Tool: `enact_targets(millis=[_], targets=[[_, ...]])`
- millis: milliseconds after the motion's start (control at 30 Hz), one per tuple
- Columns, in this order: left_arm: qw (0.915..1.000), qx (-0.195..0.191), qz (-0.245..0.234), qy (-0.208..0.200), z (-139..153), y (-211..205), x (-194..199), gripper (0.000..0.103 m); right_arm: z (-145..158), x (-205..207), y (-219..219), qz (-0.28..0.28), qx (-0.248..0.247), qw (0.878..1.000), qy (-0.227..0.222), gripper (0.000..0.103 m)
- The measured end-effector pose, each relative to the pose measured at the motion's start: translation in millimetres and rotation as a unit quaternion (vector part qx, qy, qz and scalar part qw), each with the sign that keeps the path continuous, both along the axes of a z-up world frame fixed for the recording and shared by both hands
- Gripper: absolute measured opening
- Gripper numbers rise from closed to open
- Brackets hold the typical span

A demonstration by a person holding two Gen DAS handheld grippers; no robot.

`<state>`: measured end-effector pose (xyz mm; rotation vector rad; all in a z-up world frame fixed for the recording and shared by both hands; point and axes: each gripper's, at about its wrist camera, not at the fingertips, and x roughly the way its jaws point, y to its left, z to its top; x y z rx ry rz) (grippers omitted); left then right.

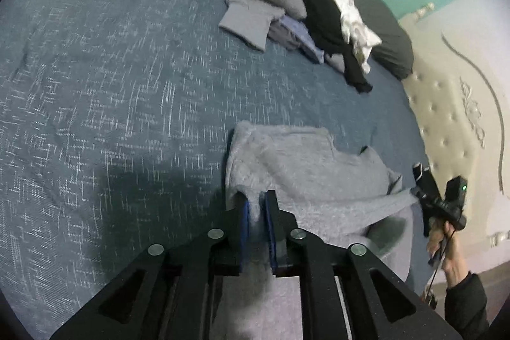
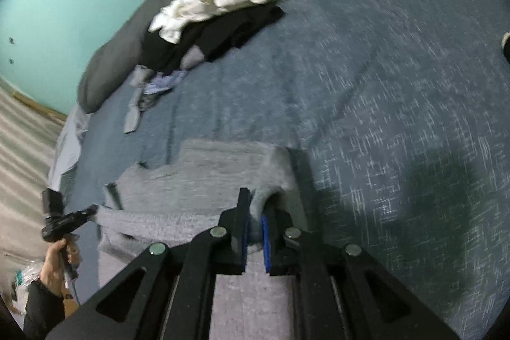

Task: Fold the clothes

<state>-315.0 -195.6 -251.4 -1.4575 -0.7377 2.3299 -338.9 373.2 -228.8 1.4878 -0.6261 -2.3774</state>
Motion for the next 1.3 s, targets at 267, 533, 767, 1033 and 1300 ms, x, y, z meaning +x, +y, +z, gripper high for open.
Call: enact_targets(millis=[267,533,767,1033,1300], targets=[[0.9975,-0.019,0.007,0.067,43,-13,34,0.065,29,34,32,-0.055,-0.043,0.994,0.088,0.072],[0.9791,-0.154,-0.119,0.059,21,31,65,0.063,31,57,-5,0.070,0.054,0.992,0.095,0.068],[0.9648,-0.214,-0.148,0.039,-8,49,44,0.051,-5,49,-37,0.128,0.121,0.982,0.063,0.054],[0.9794,-0.187,-0.038,0.065,-5,19,-11,0.050,-30,19,-39,0.098,0.179,0.978,0.036,0.050],[0.9836,-0.159,-0.036,0.078,-11,15,-21,0.050,-30,7,-26,0.073,0.138,0.986,0.050,0.050]])
